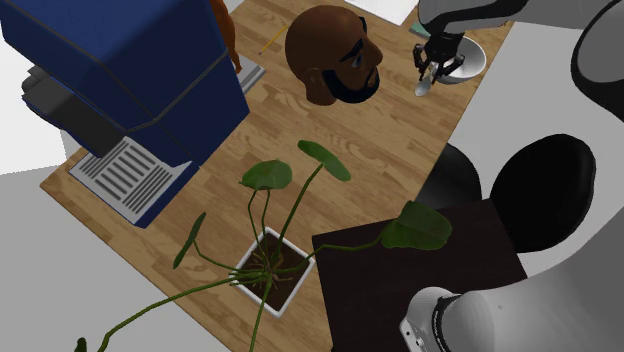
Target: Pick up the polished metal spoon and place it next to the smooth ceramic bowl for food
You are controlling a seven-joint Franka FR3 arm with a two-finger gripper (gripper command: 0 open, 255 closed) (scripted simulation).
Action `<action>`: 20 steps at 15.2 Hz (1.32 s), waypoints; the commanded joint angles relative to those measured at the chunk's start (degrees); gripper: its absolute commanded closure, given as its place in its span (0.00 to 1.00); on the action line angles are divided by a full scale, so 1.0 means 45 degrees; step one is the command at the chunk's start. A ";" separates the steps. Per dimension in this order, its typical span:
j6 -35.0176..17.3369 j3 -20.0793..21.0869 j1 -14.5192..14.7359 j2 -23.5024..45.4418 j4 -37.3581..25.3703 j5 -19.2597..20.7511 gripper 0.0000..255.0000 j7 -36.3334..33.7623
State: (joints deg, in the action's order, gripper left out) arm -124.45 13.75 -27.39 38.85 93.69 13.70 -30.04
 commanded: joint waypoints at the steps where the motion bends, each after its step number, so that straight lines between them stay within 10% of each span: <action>1: -0.0227 -0.0045 0.0035 0.0239 -0.0013 0.0062 1.00 -0.0045; 20: -0.1754 -0.0438 0.0310 0.2247 -0.0483 0.0499 1.00 -0.0325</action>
State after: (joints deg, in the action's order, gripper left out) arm -132.22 11.87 -25.99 48.66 91.59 15.90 -31.48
